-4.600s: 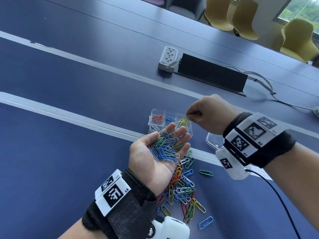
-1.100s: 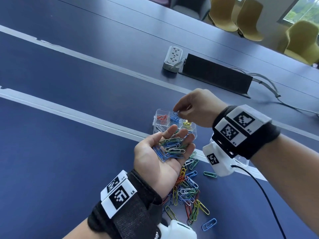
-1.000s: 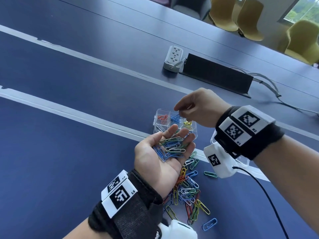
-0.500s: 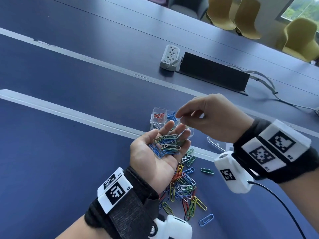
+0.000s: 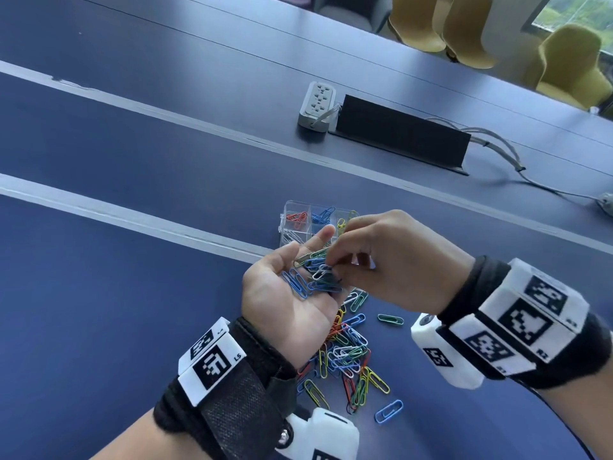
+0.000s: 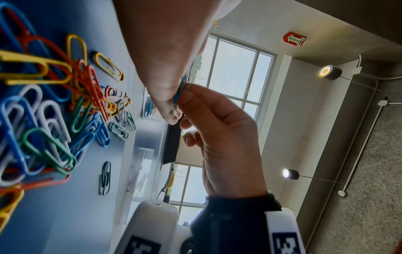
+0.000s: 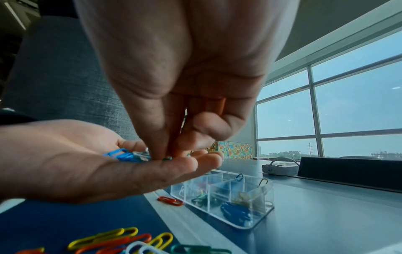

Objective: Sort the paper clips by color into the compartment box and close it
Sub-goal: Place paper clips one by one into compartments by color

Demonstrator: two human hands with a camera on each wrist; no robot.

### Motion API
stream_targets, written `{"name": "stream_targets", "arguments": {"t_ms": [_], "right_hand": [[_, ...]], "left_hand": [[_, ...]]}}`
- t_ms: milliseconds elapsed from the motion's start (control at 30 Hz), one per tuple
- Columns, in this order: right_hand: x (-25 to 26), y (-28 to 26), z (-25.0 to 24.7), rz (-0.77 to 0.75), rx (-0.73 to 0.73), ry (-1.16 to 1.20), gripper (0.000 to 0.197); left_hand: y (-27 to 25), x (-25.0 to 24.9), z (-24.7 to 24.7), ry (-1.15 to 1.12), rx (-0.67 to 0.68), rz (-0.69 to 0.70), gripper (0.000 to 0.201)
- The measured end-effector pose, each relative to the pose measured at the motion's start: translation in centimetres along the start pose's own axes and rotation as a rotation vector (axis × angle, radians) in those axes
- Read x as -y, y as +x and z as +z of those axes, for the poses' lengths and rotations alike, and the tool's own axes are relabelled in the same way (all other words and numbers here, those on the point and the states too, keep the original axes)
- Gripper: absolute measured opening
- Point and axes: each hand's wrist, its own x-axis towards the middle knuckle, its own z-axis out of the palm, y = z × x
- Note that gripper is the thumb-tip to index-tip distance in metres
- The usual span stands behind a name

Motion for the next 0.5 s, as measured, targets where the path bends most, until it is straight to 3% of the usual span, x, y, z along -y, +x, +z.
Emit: {"name": "stream_targets", "arguments": {"t_ms": [200, 333, 500], "right_hand": [[-0.1, 0.0, -0.5, -0.015, -0.081, 0.096, 0.015], [0.2, 0.1, -0.5, -0.097, 0.027, 0.047, 0.026], [-0.1, 0.5, 0.4, -0.121, 0.099, 0.006, 0.025]], "left_hand": [[0.2, 0.1, -0.2, 0.006, 0.002, -0.002, 0.048], [0.2, 0.2, -0.4, -0.005, 0.017, 0.001, 0.039], [0.3, 0.2, -0.5, -0.028, 0.060, -0.017, 0.049]]}}
